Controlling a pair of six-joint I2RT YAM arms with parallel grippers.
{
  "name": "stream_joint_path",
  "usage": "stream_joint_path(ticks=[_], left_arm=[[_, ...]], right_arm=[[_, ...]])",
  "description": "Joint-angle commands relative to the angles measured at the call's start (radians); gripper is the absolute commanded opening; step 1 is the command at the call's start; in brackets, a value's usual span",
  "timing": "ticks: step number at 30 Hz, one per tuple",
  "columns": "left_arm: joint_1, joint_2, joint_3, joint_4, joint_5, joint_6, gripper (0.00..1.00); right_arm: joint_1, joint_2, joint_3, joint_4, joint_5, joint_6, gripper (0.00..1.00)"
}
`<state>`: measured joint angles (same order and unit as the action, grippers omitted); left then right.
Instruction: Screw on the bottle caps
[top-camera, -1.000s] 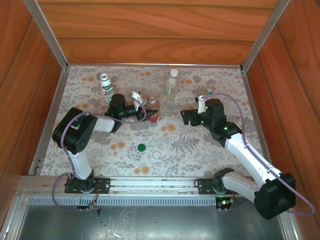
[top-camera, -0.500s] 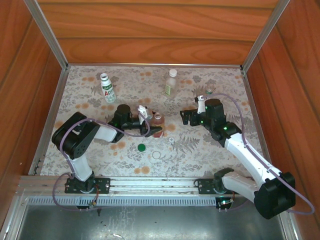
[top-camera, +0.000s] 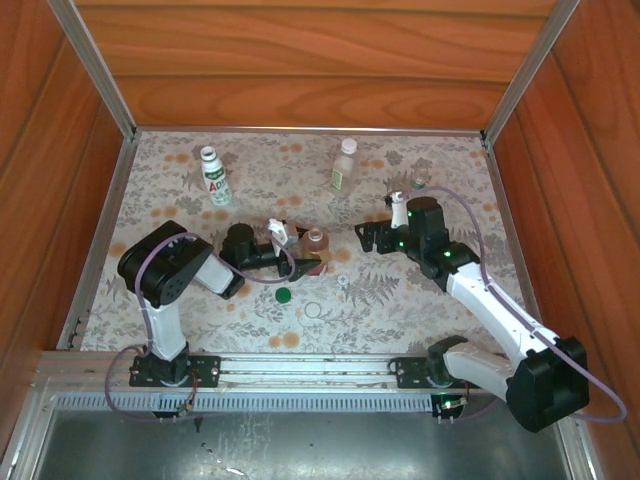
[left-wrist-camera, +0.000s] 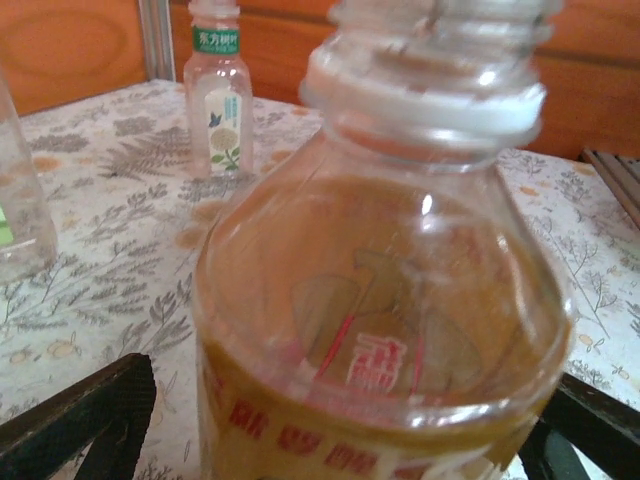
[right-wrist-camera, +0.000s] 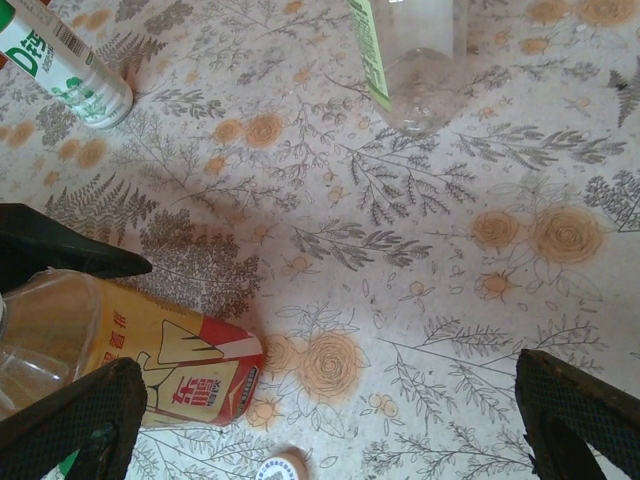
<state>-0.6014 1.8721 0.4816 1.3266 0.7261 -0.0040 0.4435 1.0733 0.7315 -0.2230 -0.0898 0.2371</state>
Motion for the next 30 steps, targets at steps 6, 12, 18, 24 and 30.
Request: stream_joint_path(ticks=[6,12,18,24,30], left_arm=[[-0.011,0.031,0.030,0.093,0.015,-0.033,0.87],[-0.020,0.045,0.041,0.093,0.018,-0.042,0.78],[-0.030,0.047,0.051,0.092,0.003,-0.045,0.82],[-0.034,0.051,0.059,0.094,0.011,-0.056,0.75],[-0.035,0.053,0.063,0.094,0.023,-0.057,0.67]], right_arm=[[-0.005,0.013,0.008,0.025,-0.036,0.030,0.97],[-0.005,0.017,0.007,0.013,-0.043,0.029,0.96],[-0.005,0.016,-0.003,0.013,-0.054,0.034,0.96],[-0.005,0.012,-0.006,0.002,-0.049,0.037,0.96],[-0.005,0.004,-0.014,-0.001,-0.035,0.053,0.96]])
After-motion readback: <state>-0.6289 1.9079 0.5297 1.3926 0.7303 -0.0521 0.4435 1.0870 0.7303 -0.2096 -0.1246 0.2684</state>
